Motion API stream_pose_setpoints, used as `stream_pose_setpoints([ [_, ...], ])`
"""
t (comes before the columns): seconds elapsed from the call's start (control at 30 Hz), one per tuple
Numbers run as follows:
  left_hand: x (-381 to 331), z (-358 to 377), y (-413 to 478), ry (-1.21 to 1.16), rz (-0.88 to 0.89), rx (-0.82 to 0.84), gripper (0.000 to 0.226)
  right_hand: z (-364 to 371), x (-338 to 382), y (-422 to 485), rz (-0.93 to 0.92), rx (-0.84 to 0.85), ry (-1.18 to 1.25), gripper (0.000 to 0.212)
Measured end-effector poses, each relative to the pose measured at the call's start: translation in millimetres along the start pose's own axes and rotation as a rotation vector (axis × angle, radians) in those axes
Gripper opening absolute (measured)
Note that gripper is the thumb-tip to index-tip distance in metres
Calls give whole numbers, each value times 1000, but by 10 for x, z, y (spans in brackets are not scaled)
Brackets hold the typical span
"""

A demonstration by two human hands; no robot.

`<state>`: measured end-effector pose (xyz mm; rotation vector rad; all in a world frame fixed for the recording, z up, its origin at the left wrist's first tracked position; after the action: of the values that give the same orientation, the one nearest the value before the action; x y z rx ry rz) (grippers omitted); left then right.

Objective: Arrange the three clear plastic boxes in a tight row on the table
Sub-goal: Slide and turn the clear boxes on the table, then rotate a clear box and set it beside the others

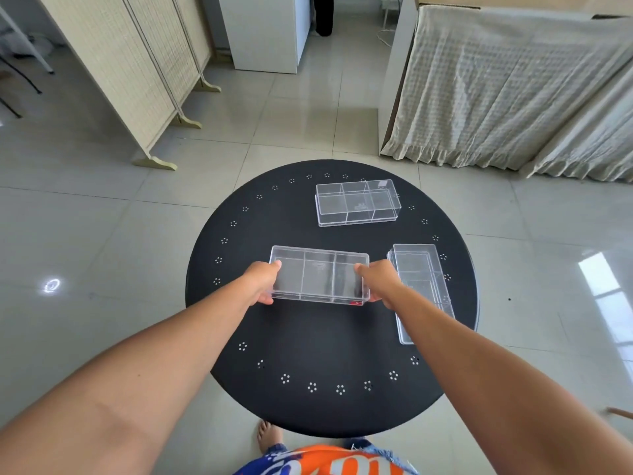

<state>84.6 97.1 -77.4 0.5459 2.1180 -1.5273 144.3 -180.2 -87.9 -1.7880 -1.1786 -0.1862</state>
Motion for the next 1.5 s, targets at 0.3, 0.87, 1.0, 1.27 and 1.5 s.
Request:
stream_pose_setpoints([
  [0.3, 56, -65, 106, 106, 112, -114, 37, 15, 3, -155, 51, -39, -52, 14],
  [0.87, -832, 583, -359, 542, 702, -275, 53, -593, -114, -677, -246, -416, -194, 41],
  [1.0, -1045, 1168, -442, 593, 803, -94, 48, -804, -457, -857, -129, -538, -474, 66],
  [1.27, -1191, 2189, -377, 750, 695, 222, 68, -590, -1265, -984, 83, -327, -621, 112],
  [1.5, -1185, 2669, -205, 703, 558, 381, 66, -635, -1426, -928, 26, -372, -331, 95],
])
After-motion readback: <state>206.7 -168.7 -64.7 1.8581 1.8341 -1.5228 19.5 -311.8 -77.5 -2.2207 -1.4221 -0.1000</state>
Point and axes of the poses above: each hand's wrist, its own y-axis towards the middle knuckle, its own z-axis out of the palm, x = y × z, the point moved 9 cm from there along y, towards the middle knuckle, and after that the axes turned 9 degrees about -y, right-handed, at the moved point
